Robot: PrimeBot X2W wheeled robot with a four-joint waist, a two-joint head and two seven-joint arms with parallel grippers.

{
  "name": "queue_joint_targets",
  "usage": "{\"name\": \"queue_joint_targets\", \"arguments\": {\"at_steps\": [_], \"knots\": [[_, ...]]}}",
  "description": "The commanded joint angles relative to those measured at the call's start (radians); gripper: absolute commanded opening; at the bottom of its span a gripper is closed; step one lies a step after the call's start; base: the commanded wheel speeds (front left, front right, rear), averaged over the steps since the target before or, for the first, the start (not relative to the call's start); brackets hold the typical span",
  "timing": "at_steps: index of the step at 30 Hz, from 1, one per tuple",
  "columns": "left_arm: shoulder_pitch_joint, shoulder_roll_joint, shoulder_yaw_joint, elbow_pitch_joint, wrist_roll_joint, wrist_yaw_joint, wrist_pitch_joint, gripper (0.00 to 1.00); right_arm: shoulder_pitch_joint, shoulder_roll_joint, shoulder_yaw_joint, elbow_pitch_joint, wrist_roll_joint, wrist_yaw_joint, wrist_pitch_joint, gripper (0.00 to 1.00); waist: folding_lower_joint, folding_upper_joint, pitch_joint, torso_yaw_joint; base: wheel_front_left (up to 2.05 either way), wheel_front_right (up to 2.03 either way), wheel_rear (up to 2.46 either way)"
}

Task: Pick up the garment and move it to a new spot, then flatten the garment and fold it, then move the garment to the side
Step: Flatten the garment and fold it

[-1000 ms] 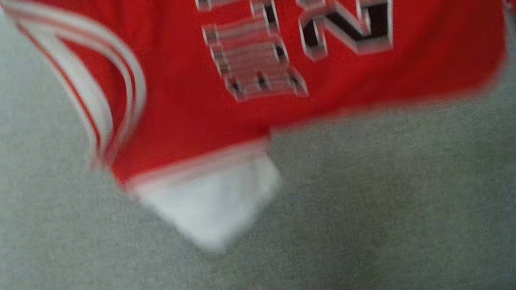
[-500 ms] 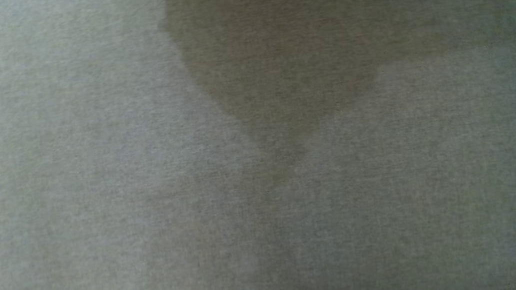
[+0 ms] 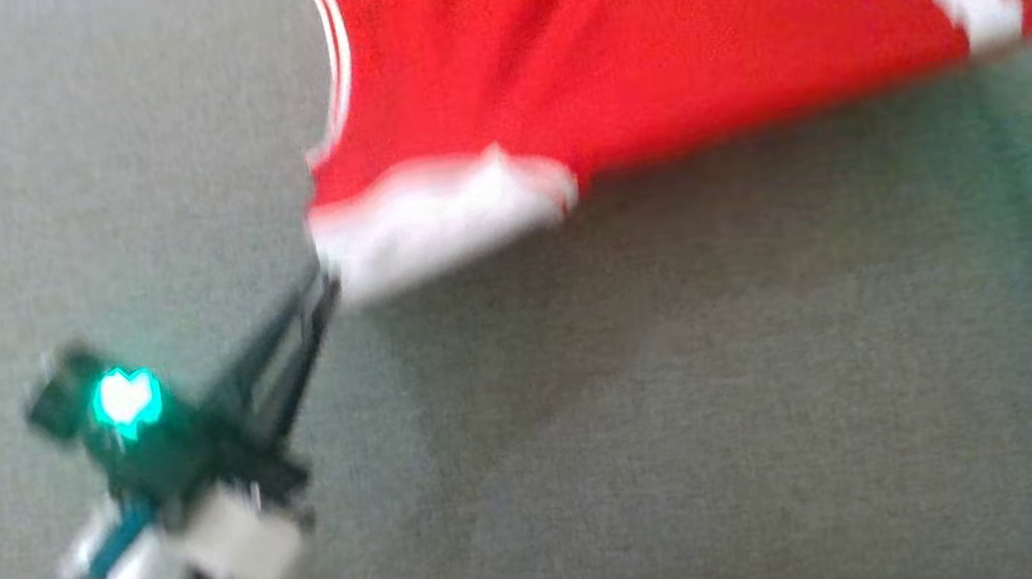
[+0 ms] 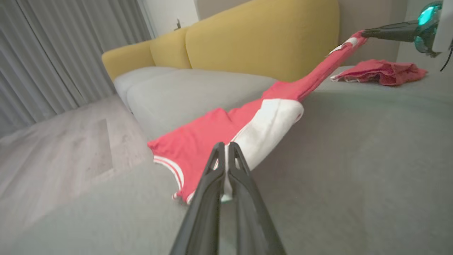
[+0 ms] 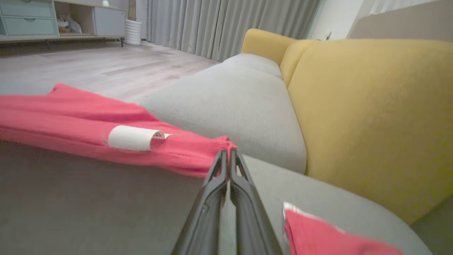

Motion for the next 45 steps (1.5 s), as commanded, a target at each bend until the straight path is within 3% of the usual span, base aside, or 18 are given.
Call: {"name": "queue_joint_targets", "arguments": {"at_steps": [1,8,14,21,28,37,38,39,40,45], "knots": [[0.03,0.057,0.044,-0.044,-0.016,0.019,-0.001,0.0,0.074,-0.019,-0.006,-0.047,0.01,-0.001,-0.005,0.0,0.0003,0.0,-0.07,-0.013,0.0,0.0,0.0],[0.313,0.124,0.057,-0.173,-0.053,0.115,0.004,0.0,0.41,-0.012,-0.04,-0.187,0.01,-0.001,0.008,0.0,0.0003,0.0,-0.136,-0.022,0.0,0.0,0.0],[0.367,0.153,0.065,-0.26,-0.069,0.144,0.037,0.0,0.501,0.024,-0.086,-0.291,0.011,-0.001,0.048,0.0,0.0003,0.0,-0.119,-0.031,0.0,0.0,0.0],[0.236,0.118,0.075,-0.243,-0.086,0.105,0.049,0.0,0.413,0.065,-0.112,-0.263,0.009,-0.001,0.07,0.0,0.0003,0.0,-0.059,-0.038,0.0,0.0,0.0],[-0.026,0.061,0.055,-0.08,-0.068,0.024,0.047,0.0,0.218,0.075,-0.049,-0.145,0.003,-0.001,0.089,0.0,0.0003,0.0,0.026,-0.042,0.0,0.0,0.0],[-0.271,0.015,0.015,0.129,-0.015,-0.007,0.013,0.0,-0.004,0.074,0.054,0.019,0.014,-0.001,0.046,0.0,0.0003,0.0,0.095,-0.058,0.0,0.0,0.0],[-0.283,0.009,0.012,0.146,-0.014,-0.008,0.01,0.0,-0.019,0.075,0.063,0.036,0.018,-0.001,0.041,0.05,0.0003,0.0,0.098,-0.058,0.0,0.0,0.0],[-0.292,0.003,0.009,0.161,-0.012,-0.009,0.007,0.12,-0.032,0.077,0.071,0.053,0.025,-0.001,0.036,0.54,0.0003,0.0,0.099,-0.057,0.0,0.0,0.0],[-0.297,-0.004,0.009,0.176,-0.012,-0.008,0.005,1.0,-0.044,0.082,0.071,0.067,0.032,-0.001,0.028,1.0,0.0003,0.0,0.1,-0.057,0.0,0.0,0.0],[-0.252,-0.055,0.023,0.225,-0.032,0.028,0.0,1.0,-0.058,0.102,0.028,0.094,-0.012,-0.001,-0.002,1.0,0.0003,0.0,0.083,-0.051,0.0,0.0,0.0]]}}
